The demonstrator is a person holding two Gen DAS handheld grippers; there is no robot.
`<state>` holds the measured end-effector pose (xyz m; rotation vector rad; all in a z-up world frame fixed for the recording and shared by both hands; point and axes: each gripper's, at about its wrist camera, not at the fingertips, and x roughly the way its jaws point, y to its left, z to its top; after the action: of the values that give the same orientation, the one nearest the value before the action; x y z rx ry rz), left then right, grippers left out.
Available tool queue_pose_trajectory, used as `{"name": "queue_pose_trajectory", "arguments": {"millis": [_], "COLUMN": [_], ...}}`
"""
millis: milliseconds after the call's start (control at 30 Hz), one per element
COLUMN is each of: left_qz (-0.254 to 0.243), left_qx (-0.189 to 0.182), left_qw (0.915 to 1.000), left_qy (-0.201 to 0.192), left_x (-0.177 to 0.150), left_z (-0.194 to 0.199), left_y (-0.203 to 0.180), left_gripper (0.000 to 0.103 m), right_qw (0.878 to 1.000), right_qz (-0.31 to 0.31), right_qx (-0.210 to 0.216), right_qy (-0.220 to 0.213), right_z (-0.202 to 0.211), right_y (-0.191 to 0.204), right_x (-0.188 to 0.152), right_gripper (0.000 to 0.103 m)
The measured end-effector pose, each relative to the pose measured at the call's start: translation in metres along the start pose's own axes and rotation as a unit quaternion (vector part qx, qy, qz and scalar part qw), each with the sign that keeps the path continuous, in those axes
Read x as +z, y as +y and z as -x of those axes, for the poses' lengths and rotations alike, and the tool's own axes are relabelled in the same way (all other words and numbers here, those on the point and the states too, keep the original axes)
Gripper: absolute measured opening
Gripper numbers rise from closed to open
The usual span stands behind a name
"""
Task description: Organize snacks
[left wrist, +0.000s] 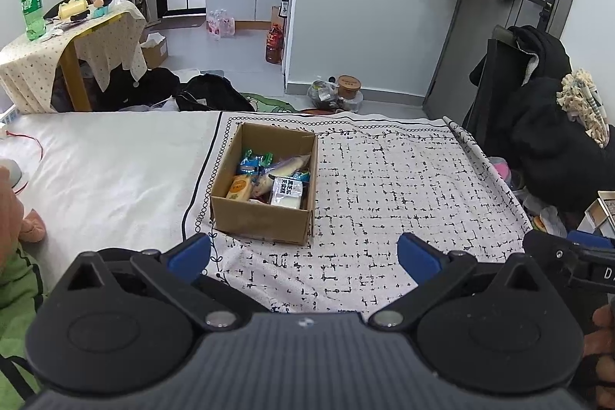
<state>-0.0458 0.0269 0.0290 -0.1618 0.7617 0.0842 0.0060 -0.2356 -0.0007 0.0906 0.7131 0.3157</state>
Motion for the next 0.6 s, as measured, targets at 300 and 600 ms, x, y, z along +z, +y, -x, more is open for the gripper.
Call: {"name": "queue_pose_trajectory", "arguments": {"millis": [300, 600], "left_qz": [-0.004, -0.009], "left_qx": [-0.008, -0.01], "left_qw": [1.0, 0.9999], "left_qy": [0.004, 0.002], "left_x": [0.0005, 0.0013], "left_z": [-0.0001, 0.0021], "left_y": [-0.0037, -0.0072], "left_gripper": [0.103, 0.103], "right_qw": [1.0, 1.0], "right_qz": [-0.001, -0.003], "right_qx": [-0.003, -0.007], "right_qy": [0.0, 0.0], "right_z": [0.0007, 0.0008], "right_y": [-0.0002, -0.0005], "right_x": [0.0, 0.0016], "right_gripper": [0.103, 0.103]}}
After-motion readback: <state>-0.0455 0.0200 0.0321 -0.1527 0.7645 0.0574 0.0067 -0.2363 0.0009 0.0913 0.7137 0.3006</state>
